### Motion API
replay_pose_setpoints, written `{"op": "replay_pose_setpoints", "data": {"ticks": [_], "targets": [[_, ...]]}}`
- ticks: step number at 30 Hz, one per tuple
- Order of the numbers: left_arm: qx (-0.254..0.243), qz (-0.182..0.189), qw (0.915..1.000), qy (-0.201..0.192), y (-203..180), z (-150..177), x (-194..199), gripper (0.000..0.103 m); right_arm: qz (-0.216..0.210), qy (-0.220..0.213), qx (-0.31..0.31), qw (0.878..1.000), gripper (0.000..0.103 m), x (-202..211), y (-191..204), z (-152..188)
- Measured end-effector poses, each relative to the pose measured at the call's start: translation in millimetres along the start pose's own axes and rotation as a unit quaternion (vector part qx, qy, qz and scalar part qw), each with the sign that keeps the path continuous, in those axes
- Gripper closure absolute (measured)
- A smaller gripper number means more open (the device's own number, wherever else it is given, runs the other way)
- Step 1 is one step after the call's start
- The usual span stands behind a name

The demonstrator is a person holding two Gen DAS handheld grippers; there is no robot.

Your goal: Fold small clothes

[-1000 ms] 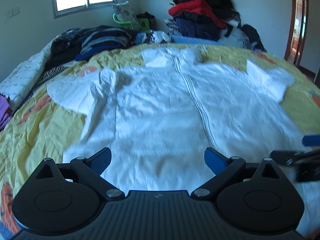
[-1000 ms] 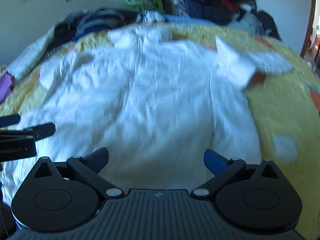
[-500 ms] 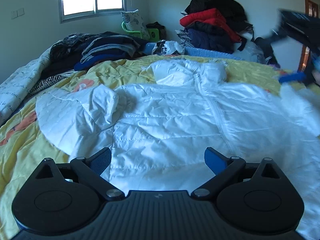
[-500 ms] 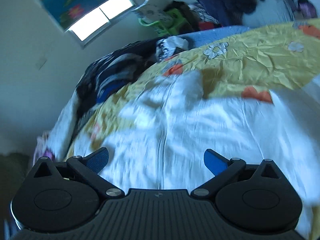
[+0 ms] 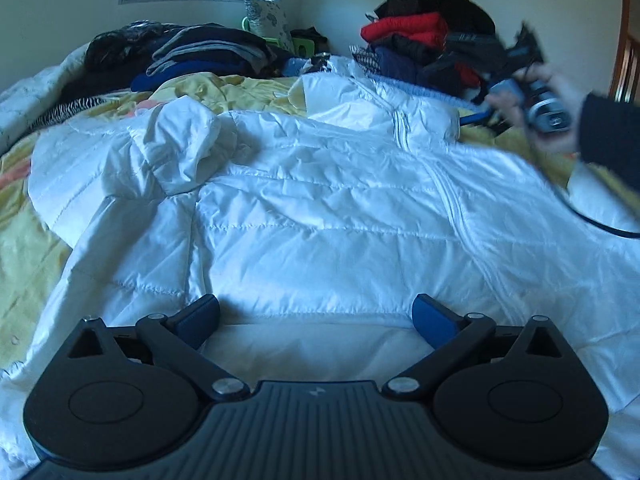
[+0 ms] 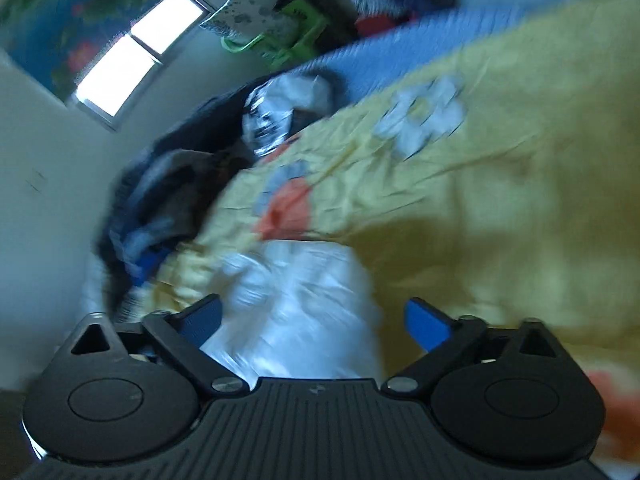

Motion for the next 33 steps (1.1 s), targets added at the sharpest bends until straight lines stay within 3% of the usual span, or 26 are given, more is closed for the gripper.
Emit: {"op": "replay_pose_setpoints", "data": {"ticks": [2,4,6,10,11,12,17,21,25,28,29,31,32,33], "targets": [[0.011,0.007,0.9999,-0.003,2.5,-1.1,0.3,0.0,-0.037,0.023,-0.029,0.999,0.024,-25.5,-7.6,-5.9],[0.018,0.011,0.9998,-0.005,4.2,-1.4,0.8,0.0,-0.061,0.051,-0.028,0.996,0.031,-48.1,-9.8,-9.2],[0.023,0.014,0.9996,-0.006,5.3,-1.8,1.2,0.0,-0.083,0.07,-0.023,0.994,0.045,-64.6,-6.6,-8.2],[0.033,0.021,0.9992,-0.008,7.7,-3.0,1.0,0.0,-0.1,0.092,-0.027,0.99,0.047,-89.4,-3.4,-7.6],[0.035,0.022,0.9991,-0.008,8.0,-3.1,1.3,0.0,-0.107,0.086,-0.03,0.99,0.06,-91.8,-2.1,-8.3],[0.036,0.022,0.9991,-0.009,8.0,-3.2,1.6,0.0,-0.107,0.077,-0.025,0.991,0.088,-92.5,0.6,-8.7],[0.043,0.027,0.9987,-0.01,9.2,-3.6,2.8,0.0,-0.086,0.054,0.062,0.993,0.089,-75.4,29.9,-6.0],[0.045,0.027,0.9986,-0.01,10.0,-3.9,3.0,0.0,-0.105,0.024,0.151,0.983,0.089,-30.4,76.6,-7.6],[0.045,0.027,0.9986,-0.01,10.6,-4.3,2.7,0.0,-0.114,-0.004,0.266,0.957,0.089,31.1,126.1,11.2],[0.046,0.029,0.9985,-0.011,11.1,-4.7,2.6,0.0,-0.109,-0.019,0.357,0.928,0.087,78.1,149.5,49.6],[0.047,0.029,0.9984,-0.011,11.3,-5.0,2.7,0.0,-0.106,-0.013,0.388,0.915,0.082,91.2,154.2,69.8],[0.047,0.029,0.9984,-0.011,11.3,-5.2,2.7,0.0,-0.094,0.02,0.419,0.903,0.065,107.0,155.7,104.2],[0.047,0.029,0.9984,-0.011,11.3,-5.1,2.7,0.0,-0.088,0.04,0.426,0.9,0.051,112.2,154.4,119.8],[0.048,0.029,0.9984,-0.011,11.3,-5.2,2.8,0.0,-0.076,0.058,0.423,0.901,0.044,116.7,147.8,133.5]]}}
Point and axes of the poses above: each gripper's, at about its wrist camera, not at the fingertips, and x roughly against the way its jaws point, y to its left, z to its underside, the point moved 4 cm from there along -x, roughly the way its jaws point, and after that the axes turned 14 degrees about x, right-handed, at the moved point
